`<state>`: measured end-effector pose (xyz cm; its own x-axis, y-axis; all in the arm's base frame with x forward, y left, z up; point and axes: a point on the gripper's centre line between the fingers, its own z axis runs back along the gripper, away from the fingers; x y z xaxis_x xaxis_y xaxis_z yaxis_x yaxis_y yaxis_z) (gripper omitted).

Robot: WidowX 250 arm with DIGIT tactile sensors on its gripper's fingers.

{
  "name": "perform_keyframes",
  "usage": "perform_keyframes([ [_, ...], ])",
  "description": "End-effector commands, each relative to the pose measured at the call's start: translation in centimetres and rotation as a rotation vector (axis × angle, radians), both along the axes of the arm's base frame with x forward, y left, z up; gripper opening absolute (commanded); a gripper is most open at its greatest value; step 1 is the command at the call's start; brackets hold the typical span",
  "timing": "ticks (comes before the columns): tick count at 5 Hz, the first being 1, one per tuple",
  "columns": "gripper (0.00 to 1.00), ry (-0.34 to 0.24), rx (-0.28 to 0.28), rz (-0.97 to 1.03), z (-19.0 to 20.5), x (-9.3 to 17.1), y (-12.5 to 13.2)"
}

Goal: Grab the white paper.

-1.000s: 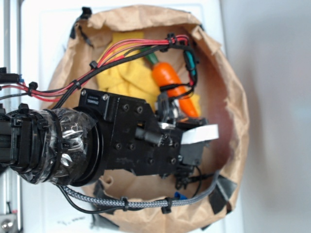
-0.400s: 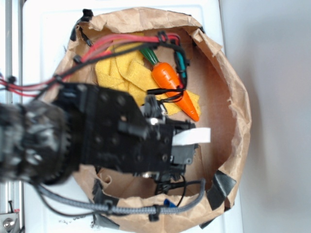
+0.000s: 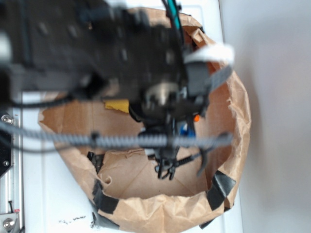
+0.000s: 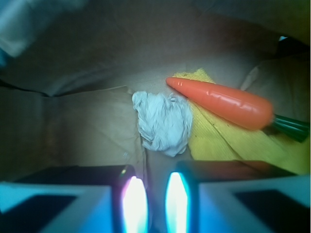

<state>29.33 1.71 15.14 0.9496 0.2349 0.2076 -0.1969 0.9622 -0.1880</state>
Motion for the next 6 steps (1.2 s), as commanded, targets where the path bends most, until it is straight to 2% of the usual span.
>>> perform_keyframes([
  [1,0.05,-0.077,0.030,-0.023,3.7,0.6,1.0],
  [2,1.00,-0.144,0.119,-0.120,1.3,0.8,-0.4],
  [3,1.00,-0.243,0.263,-0.173,-0.5,1.5,-1.8],
  [6,1.00,-0.243,0.263,-0.173,-0.5,1.5,-1.8],
])
